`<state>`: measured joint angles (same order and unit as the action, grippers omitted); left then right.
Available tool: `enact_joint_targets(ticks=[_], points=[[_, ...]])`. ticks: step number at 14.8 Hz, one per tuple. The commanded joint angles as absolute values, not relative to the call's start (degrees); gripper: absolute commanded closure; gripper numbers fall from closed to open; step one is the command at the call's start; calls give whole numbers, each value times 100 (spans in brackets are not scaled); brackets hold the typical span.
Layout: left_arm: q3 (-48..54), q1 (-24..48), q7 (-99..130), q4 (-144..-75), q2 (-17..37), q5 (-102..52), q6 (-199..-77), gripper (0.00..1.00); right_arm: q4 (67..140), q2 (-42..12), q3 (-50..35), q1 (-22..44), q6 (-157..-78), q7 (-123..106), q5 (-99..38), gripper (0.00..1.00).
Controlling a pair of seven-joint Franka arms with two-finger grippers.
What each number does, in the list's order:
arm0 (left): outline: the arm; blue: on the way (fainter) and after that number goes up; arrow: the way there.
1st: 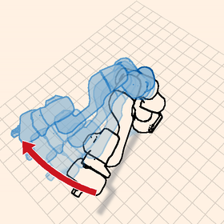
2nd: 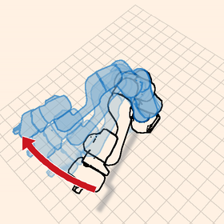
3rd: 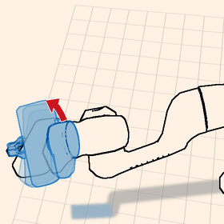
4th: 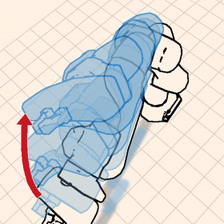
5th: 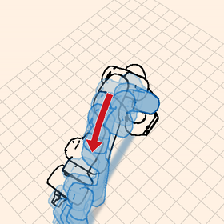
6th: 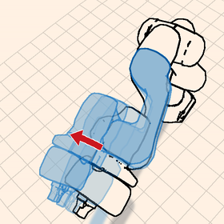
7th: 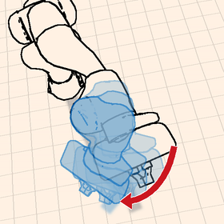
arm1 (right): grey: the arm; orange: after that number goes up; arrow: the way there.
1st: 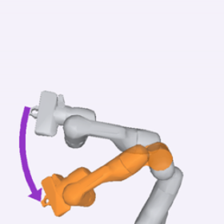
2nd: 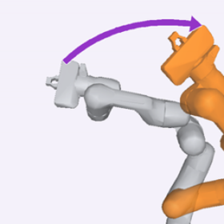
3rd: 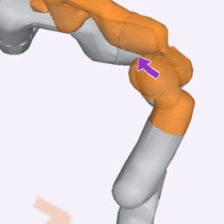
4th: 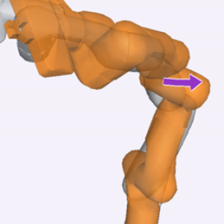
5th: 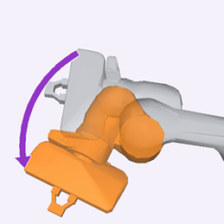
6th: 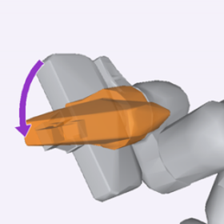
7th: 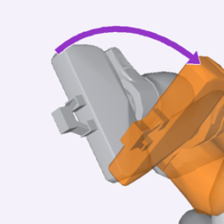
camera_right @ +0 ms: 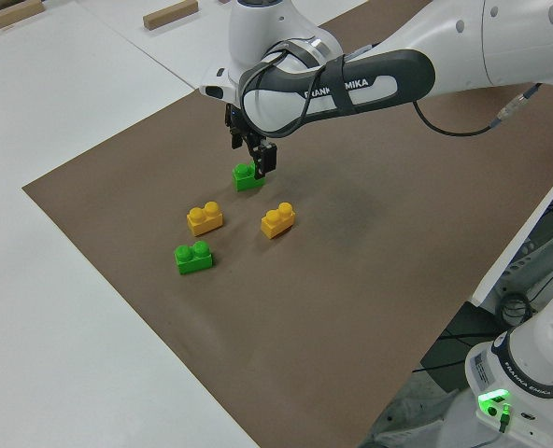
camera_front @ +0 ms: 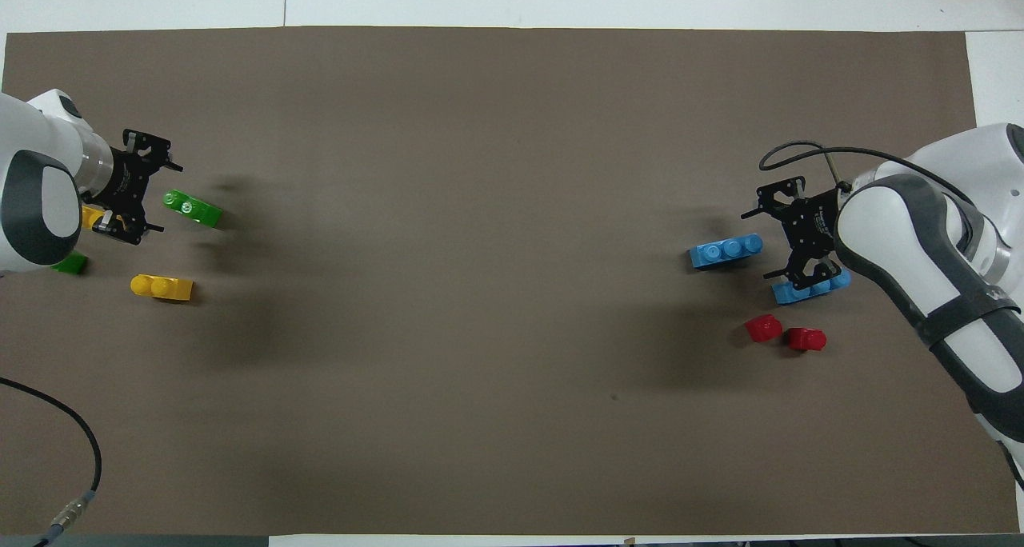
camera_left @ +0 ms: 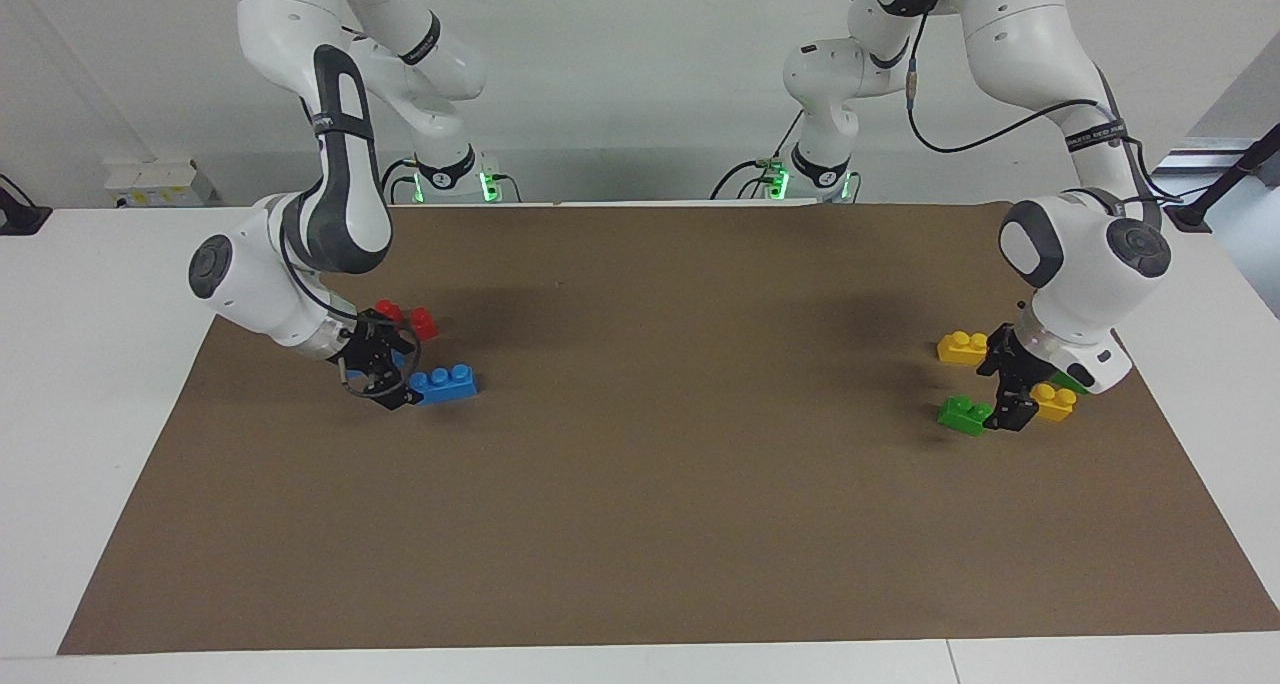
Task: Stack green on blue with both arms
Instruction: 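Close the left gripper on the green brick while the right gripper grasps the blue brick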
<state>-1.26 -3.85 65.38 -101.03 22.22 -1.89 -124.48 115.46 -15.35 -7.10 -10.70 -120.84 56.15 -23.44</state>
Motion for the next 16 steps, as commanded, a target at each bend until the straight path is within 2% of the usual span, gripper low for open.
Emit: enact_joint_targets(ticks=[1,13,15,16], points=[[-88,-457,6583,-9861,2513,-281,-12515,0,11681,-1529,-765,-1213,-12330,5423,-2505,1],[-79,-466,6557,-10230,2531,-325,-12841,0,11856,-1679,-773,-1134,-12761,5282,-2760,3],[-79,-466,6548,-10239,2531,-325,-12841,0,11856,-1679,-773,-1134,-12762,5273,-2760,8],[-79,-466,6548,-10239,2531,-325,-12841,0,11856,-1679,-765,-1134,-12762,5273,-2760,14]])
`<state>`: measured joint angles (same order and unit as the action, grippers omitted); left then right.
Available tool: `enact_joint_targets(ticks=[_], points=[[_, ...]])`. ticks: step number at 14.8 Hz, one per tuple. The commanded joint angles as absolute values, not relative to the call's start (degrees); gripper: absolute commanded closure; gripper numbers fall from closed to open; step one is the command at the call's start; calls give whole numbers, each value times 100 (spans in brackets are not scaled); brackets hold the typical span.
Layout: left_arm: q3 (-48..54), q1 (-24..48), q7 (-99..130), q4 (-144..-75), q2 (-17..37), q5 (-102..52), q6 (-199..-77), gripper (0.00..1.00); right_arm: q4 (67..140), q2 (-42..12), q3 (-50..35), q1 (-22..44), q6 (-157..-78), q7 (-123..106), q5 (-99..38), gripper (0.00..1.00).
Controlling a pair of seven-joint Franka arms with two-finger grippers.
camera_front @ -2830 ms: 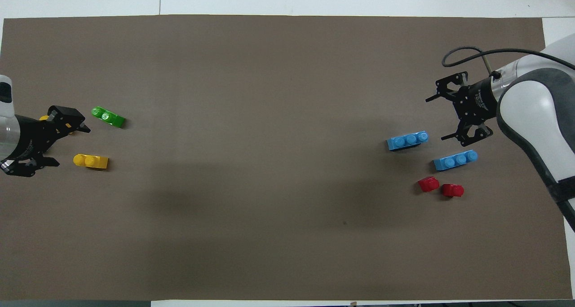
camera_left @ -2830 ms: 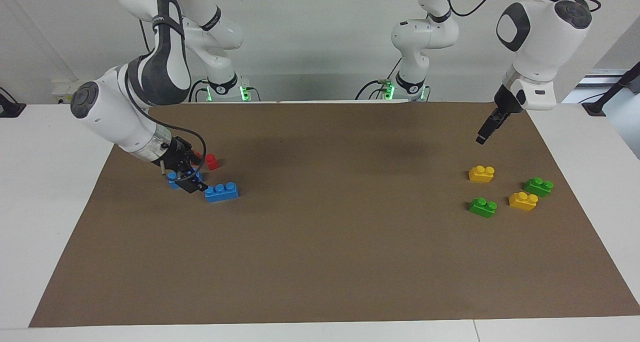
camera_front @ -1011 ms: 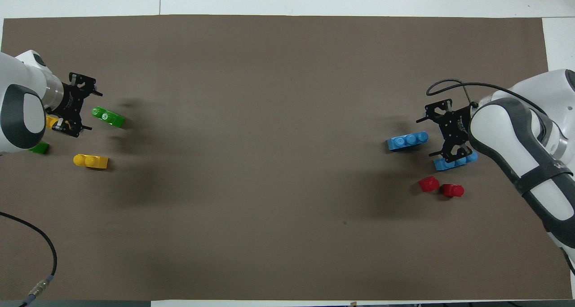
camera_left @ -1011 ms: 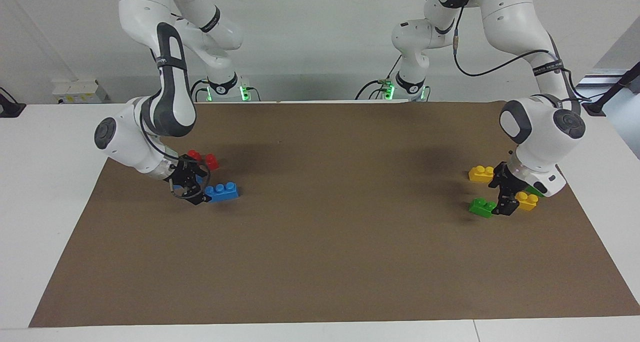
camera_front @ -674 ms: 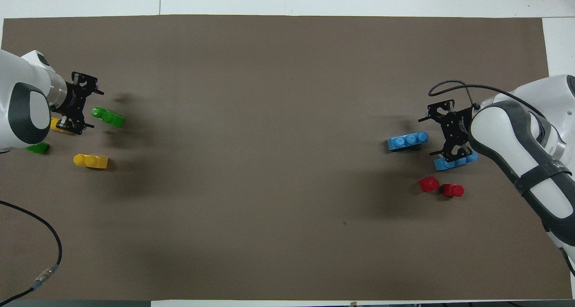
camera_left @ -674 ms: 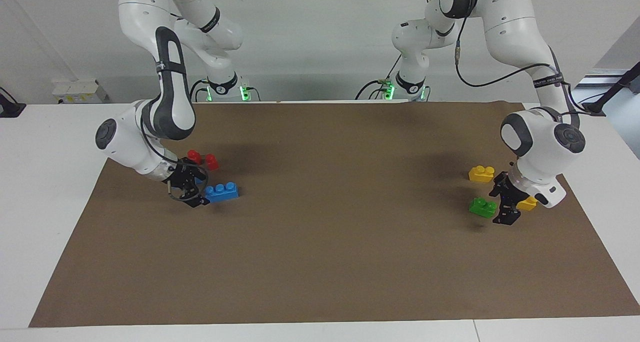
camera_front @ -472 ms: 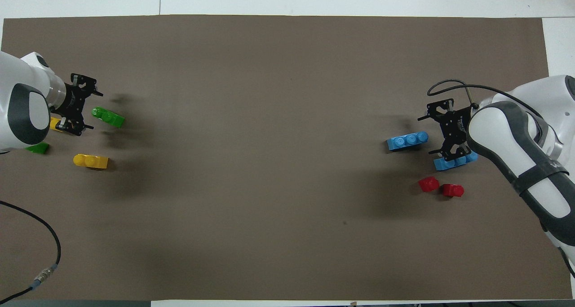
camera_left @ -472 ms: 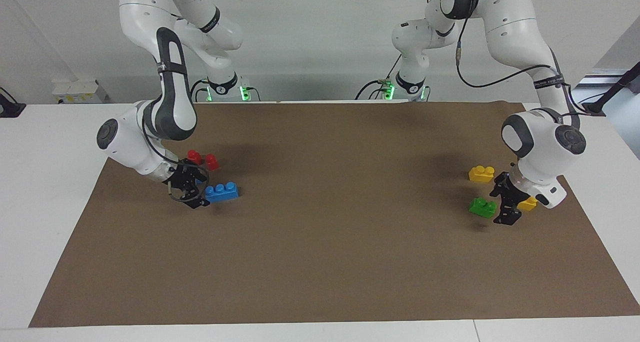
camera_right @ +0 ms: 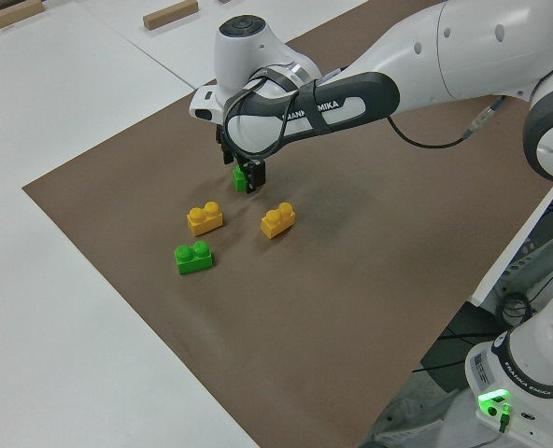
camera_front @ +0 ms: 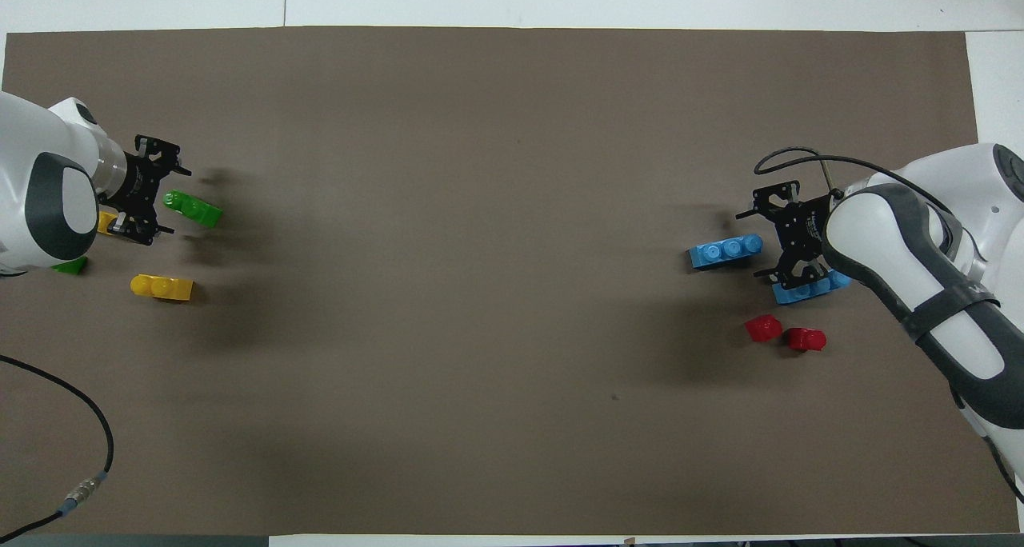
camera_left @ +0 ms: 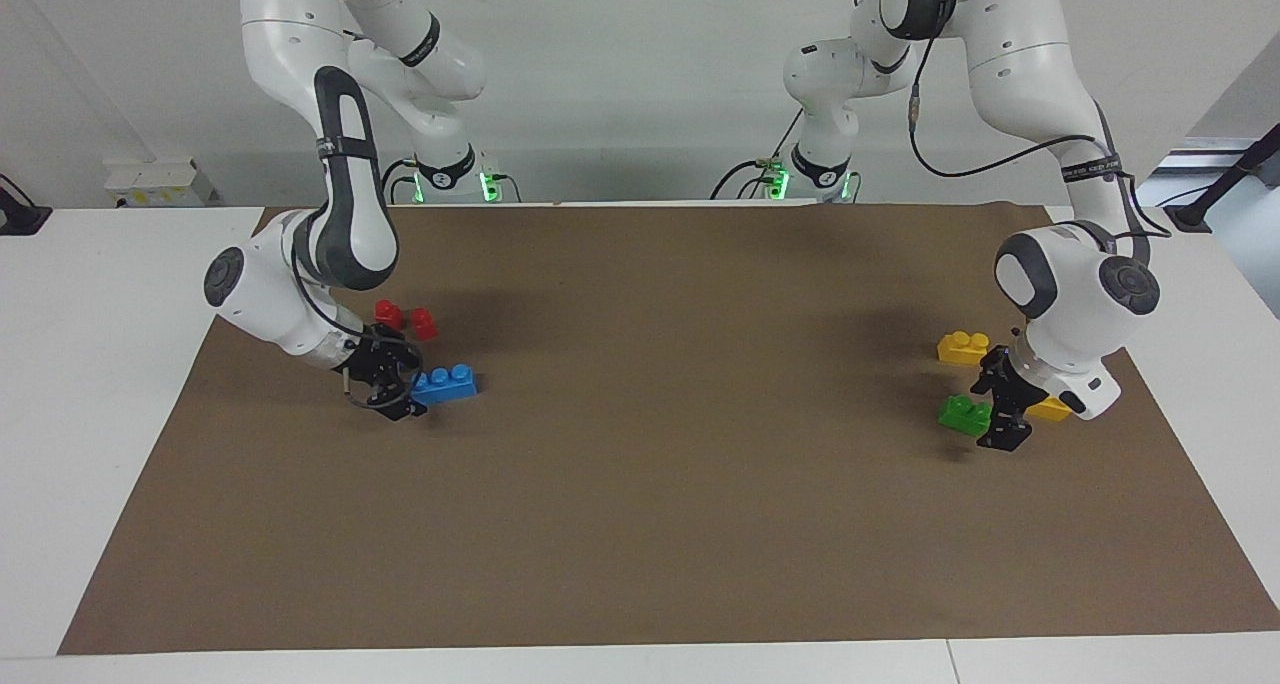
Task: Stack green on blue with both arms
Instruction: 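Close the left gripper on the green brick while the right gripper grasps the blue brick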
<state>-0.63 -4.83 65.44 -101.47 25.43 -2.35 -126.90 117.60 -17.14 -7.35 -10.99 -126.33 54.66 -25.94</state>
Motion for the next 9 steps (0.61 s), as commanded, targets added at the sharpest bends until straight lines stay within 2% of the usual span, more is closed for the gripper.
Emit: enact_joint_targets(ticks=[1,3,4,5,7,9], points=[[-79,-475,6548,-10239,2531,-325,-12841,0,11856,-1679,-773,-1134,-12762,5273,-2760,24],[-79,-475,6548,-10248,2531,-325,-12841,0,11856,-1679,-773,-1143,-12744,5282,-2803,52],[-79,-475,6539,-10248,2531,-325,-12841,0,11856,-1679,-765,-1151,-12727,5282,-2804,76],[-79,-475,6539,-10257,2531,-325,-12841,5,11856,-1679,-773,-1151,-12718,5282,-2812,97],[-79,-475,6539,-10318,2522,-325,-12893,23,11848,-1679,-773,-1134,-12718,5282,-2821,100],[-79,-475,6539,-10318,2522,-325,-12885,49,11769,-1687,-773,-1134,-12639,5326,-2830,100]])
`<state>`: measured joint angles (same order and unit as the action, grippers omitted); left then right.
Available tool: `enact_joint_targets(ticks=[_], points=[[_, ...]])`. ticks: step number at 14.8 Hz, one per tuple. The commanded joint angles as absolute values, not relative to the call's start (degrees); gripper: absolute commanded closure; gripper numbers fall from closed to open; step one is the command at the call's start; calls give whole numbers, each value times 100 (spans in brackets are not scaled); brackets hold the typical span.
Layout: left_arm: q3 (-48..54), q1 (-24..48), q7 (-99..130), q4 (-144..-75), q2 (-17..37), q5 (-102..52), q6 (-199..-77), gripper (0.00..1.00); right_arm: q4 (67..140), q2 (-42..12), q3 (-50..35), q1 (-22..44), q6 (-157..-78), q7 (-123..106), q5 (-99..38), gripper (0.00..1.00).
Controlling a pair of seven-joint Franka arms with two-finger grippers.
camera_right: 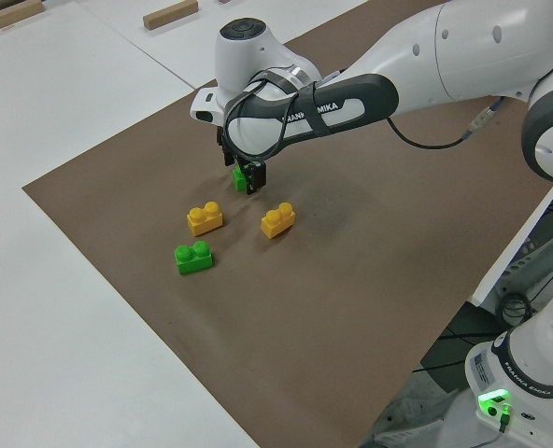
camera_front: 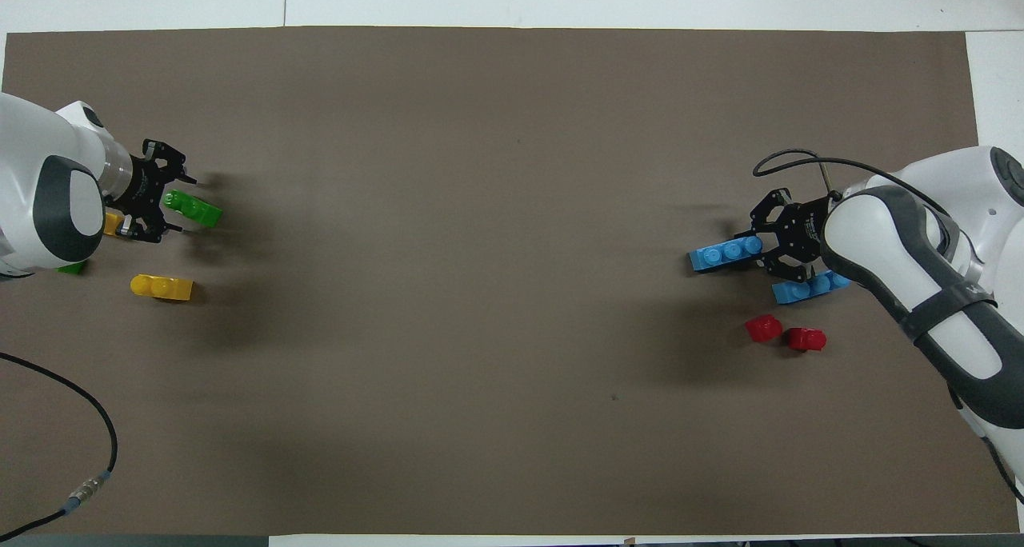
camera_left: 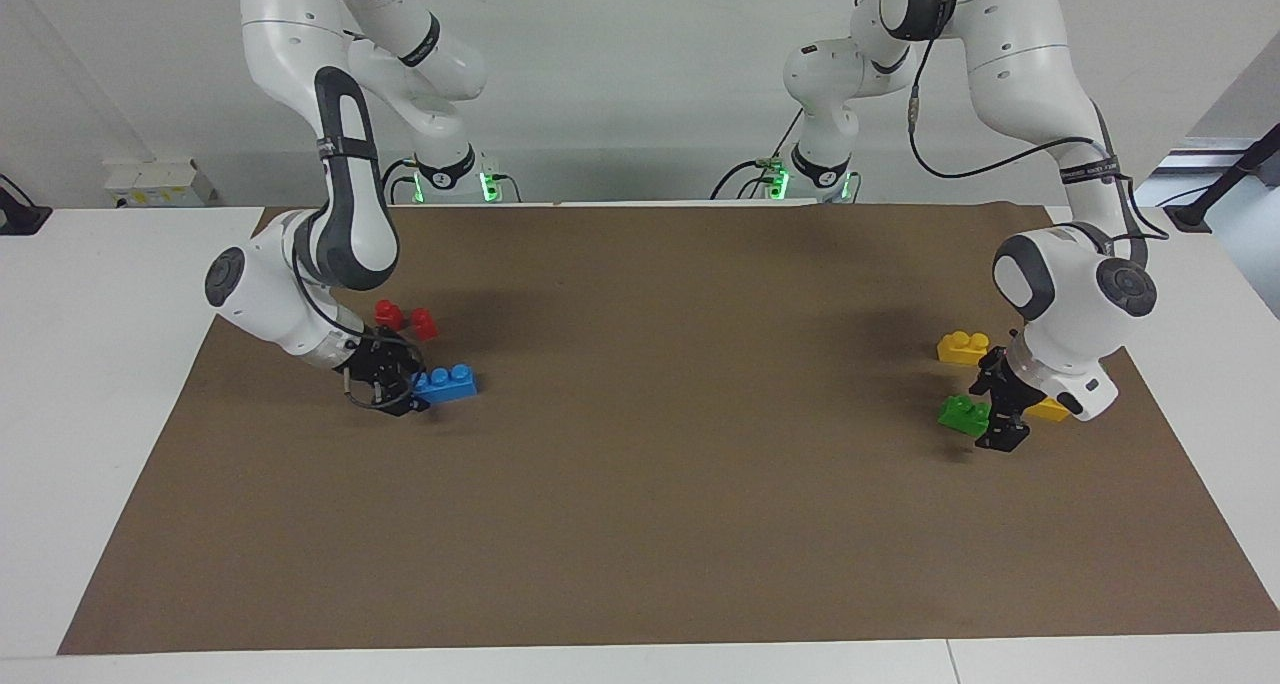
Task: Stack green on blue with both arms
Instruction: 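Lift the green brick with the left gripper while the right gripper carries the blue brick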
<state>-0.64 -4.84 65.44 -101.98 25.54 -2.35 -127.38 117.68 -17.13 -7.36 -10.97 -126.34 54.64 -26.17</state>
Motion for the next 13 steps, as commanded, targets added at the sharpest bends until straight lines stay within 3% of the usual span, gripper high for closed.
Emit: enact_joint_targets(ticks=[1,2,7,13], points=[[-79,-492,6530,-10310,2522,-316,-12876,82,11673,-1696,-773,-1134,-12482,5352,-2839,100],[-79,-483,6522,-10301,2522,-325,-12885,100,11576,-1696,-773,-1134,-12341,5440,-2917,100],[-79,-466,6513,-10248,2522,-316,-12841,100,11198,-1582,-782,-634,-11980,6150,-2910,100],[-79,-203,6583,-10098,2252,-316,-12411,100,11180,-1178,-773,605,-12006,7819,-2865,100]])
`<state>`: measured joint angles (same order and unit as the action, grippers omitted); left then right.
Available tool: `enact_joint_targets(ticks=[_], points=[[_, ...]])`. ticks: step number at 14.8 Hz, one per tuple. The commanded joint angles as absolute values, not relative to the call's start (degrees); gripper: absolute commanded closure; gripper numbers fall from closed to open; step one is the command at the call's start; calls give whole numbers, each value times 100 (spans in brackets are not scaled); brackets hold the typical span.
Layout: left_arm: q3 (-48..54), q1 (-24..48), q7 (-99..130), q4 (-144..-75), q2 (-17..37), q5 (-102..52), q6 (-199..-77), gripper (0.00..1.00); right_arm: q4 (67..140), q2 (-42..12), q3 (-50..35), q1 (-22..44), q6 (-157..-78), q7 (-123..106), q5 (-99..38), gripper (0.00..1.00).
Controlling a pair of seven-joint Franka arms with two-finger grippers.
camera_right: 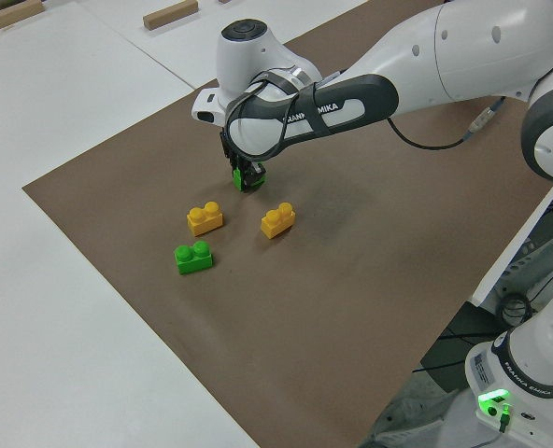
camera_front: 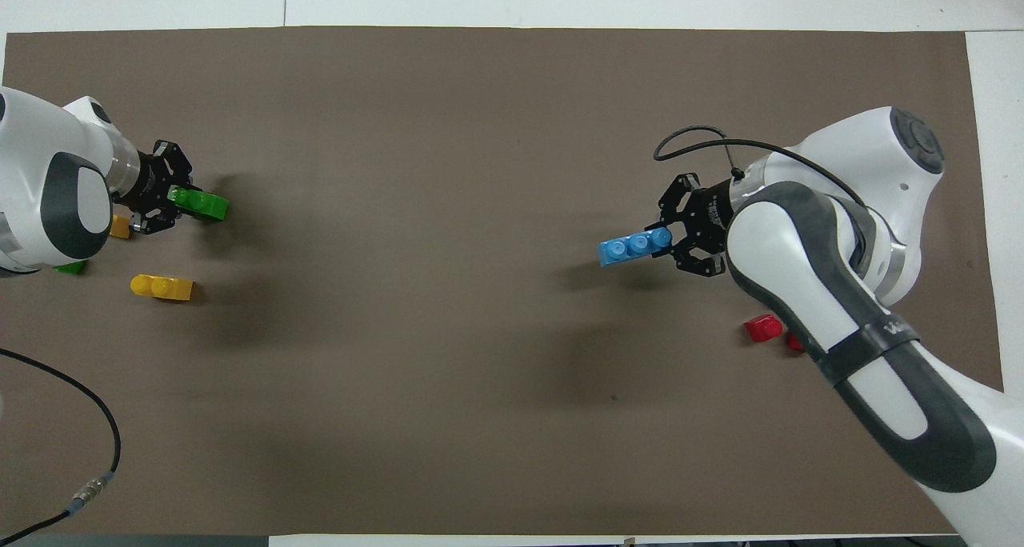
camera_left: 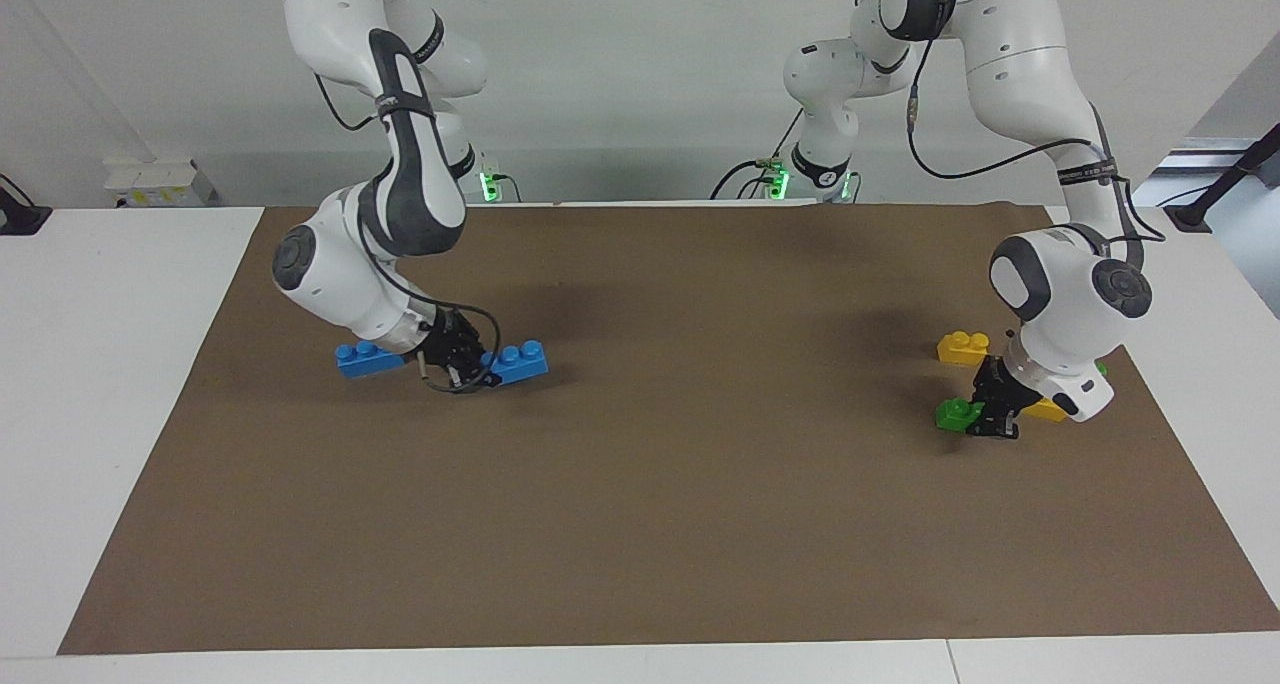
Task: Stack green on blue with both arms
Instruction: 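Lift the green brick with the left gripper while the right gripper carries the blue brick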
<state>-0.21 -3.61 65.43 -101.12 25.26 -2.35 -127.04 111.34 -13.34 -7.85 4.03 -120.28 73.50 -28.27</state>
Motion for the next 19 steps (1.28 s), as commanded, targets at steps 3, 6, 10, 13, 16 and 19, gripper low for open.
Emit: enact_joint_targets(ticks=[3,6,10,13,16,19], points=[[-62,-124,6696,-10151,1821,-325,-11972,100,11267,-1143,-782,1115,-12417,8567,-2874,100],[-62,113,7241,-10151,1469,-325,-11656,100,11819,-1029,-782,1642,-13250,8877,-2874,100],[-70,605,8224,-10169,994,-316,-11127,100,12138,-1063,-791,1898,-14000,9096,-2953,100],[-70,1053,8927,-10178,827,-281,-10934,100,12155,-1142,-791,2144,-14281,9412,-2962,100],[-70,1563,9736,-10248,791,-272,-10925,100,12216,-1204,-800,2180,-14457,9501,-2962,100],[-70,2046,10387,-10361,712,-264,-10977,100,12226,-1239,-800,2346,-14510,9605,-3066,100]])
